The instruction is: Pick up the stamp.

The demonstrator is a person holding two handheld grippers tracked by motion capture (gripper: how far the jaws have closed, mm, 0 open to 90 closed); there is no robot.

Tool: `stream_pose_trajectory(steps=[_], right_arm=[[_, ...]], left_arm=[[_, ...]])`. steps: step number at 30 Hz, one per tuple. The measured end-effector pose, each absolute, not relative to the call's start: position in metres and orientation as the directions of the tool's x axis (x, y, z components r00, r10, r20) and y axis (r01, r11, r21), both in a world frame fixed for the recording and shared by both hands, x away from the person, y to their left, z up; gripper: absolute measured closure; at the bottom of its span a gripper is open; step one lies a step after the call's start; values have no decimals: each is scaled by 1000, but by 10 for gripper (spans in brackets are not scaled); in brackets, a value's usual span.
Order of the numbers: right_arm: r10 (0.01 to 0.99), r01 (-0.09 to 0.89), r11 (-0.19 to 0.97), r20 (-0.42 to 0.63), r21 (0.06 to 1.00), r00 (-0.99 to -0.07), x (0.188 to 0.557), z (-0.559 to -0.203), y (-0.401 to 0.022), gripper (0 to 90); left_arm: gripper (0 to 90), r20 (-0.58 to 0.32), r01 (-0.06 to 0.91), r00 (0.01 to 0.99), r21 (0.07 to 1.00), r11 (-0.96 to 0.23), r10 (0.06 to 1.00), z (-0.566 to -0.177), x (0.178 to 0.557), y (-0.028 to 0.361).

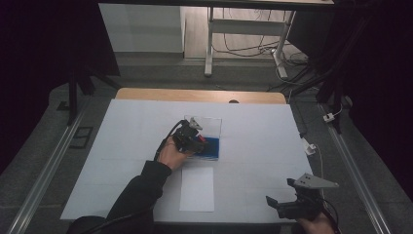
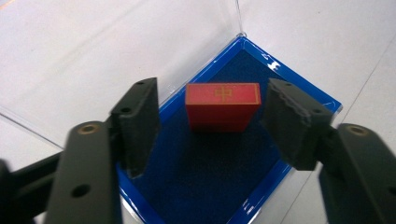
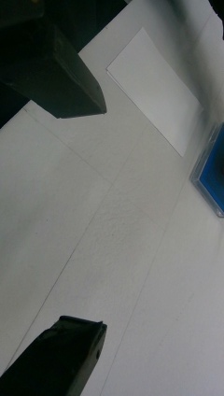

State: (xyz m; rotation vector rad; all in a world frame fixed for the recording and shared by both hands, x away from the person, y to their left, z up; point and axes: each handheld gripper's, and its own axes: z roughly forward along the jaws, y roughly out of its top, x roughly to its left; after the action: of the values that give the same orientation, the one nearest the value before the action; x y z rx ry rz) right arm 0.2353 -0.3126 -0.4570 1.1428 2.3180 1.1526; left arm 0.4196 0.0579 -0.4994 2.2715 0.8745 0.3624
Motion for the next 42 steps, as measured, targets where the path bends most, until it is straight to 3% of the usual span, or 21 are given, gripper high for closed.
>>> stream_pose_trajectory(steps=[1, 4, 7, 15, 29, 42], right_arm=[[771, 521, 358, 70, 775, -633, 235, -457, -313, 0], [771, 520, 359, 68, 775, -633, 235, -457, -313, 0], [772, 521, 358, 68, 775, -632, 235, -457, -313, 0], [771, 520, 361, 66, 774, -633, 235, -457, -312, 0], [771, 520, 361, 66, 774, -633, 235, -457, -312, 0], [771, 518, 362, 63, 775, -633, 235, -457, -312, 0]], left_arm=[[386, 14, 492, 738, 675, -551, 675, -499, 420, 58], [519, 7, 493, 743, 669, -556, 669, -499, 419, 57], [578, 16, 484, 748, 671, -561, 664, -498, 417, 56], [585, 46, 470, 753, 661, -585, 657, -496, 416, 52], [584, 13, 461, 759, 696, -551, 652, -467, 406, 60], [584, -2, 473, 755, 694, -542, 656, -468, 402, 67]])
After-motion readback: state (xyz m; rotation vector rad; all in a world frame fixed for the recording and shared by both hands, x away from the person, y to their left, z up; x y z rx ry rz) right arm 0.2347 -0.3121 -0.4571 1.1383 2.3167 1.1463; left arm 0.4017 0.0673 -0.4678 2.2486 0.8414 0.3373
